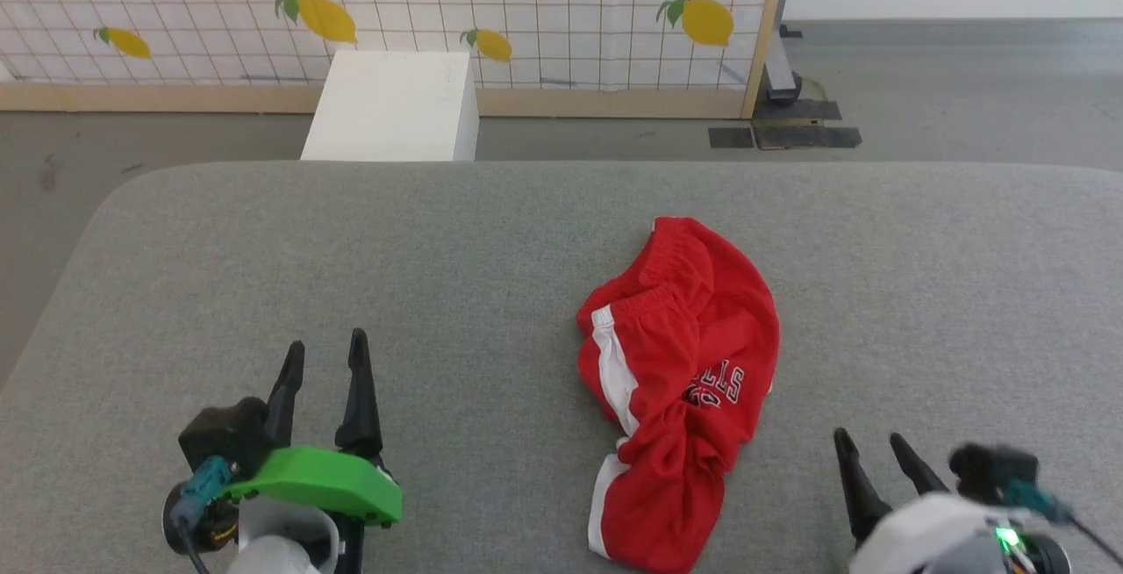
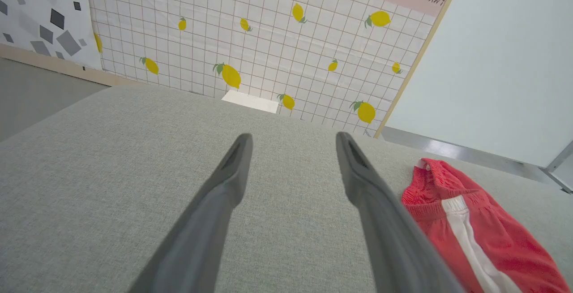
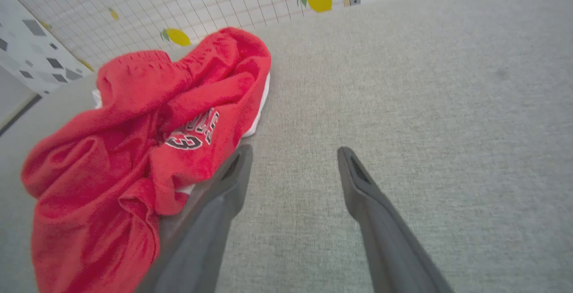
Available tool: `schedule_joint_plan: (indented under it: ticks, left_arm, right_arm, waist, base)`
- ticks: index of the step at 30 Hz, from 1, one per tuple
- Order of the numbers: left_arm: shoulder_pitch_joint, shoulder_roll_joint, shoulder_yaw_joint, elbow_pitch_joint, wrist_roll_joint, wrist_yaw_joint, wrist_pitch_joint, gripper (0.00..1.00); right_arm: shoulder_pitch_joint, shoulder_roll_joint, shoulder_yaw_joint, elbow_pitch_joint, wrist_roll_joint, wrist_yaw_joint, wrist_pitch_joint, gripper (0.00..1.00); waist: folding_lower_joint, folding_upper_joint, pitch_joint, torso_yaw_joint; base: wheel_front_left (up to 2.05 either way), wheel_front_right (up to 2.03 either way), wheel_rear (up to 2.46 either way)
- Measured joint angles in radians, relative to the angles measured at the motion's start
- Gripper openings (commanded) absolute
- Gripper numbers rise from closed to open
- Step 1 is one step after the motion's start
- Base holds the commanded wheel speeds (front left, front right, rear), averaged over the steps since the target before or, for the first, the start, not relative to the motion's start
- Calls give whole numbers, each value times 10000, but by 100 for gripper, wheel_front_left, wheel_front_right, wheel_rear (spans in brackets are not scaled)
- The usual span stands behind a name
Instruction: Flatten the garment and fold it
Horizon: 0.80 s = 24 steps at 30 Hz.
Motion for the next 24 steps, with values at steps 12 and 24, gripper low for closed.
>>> schedule_joint_plan:
  ticks: [12,24]
  left_arm:
    - [285,-742,418,-422,1011,-460,-2,100]
    - [-70,-1208,642,-104,1262,-1057,-2,100]
  right_arm:
    - [-3899,-13,518,1858,-1891,0,5492,100]
    - [-4371,-428,610,1793,-2429,10,7150,0]
  waist:
    - [0,0,874,496]
    - [0,0,1692,1473]
  base:
    - [0,0,0]
    - [0,0,0]
